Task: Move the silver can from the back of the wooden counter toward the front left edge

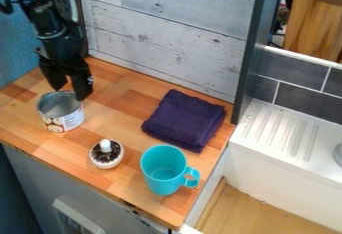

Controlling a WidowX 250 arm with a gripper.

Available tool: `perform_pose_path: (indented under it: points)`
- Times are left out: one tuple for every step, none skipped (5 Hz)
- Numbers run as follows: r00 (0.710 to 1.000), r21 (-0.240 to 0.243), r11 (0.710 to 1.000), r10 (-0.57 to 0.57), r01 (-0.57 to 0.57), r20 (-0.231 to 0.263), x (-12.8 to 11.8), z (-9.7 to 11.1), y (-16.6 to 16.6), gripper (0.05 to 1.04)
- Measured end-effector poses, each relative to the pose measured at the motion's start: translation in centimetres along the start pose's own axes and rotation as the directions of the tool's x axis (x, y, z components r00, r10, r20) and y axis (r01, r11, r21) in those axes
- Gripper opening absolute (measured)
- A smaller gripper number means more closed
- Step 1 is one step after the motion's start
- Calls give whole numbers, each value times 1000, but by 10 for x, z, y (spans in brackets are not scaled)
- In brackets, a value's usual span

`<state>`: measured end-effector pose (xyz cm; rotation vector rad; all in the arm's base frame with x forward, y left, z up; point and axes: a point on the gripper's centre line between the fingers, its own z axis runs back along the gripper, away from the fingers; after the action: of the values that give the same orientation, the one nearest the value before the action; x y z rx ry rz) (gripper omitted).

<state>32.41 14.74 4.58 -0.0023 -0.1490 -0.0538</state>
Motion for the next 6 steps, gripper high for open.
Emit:
perform_pose_path:
  points:
    - [998,-20,998,56,-57,-31,-31,6,8,1000]
    - [997,-26,997,69,-70,-45,-39,4,10,1000]
    - [999,-43,999,32,-33,-12,-31,16,-2,1000]
    - [996,-47,995,-84,84,-2,-6,47,-52,1000]
    - [978,-73,975,-209,208,-11,20,48,-100,1000]
    - [961,-105,959,-269,262,-61,27,33,-149,1000]
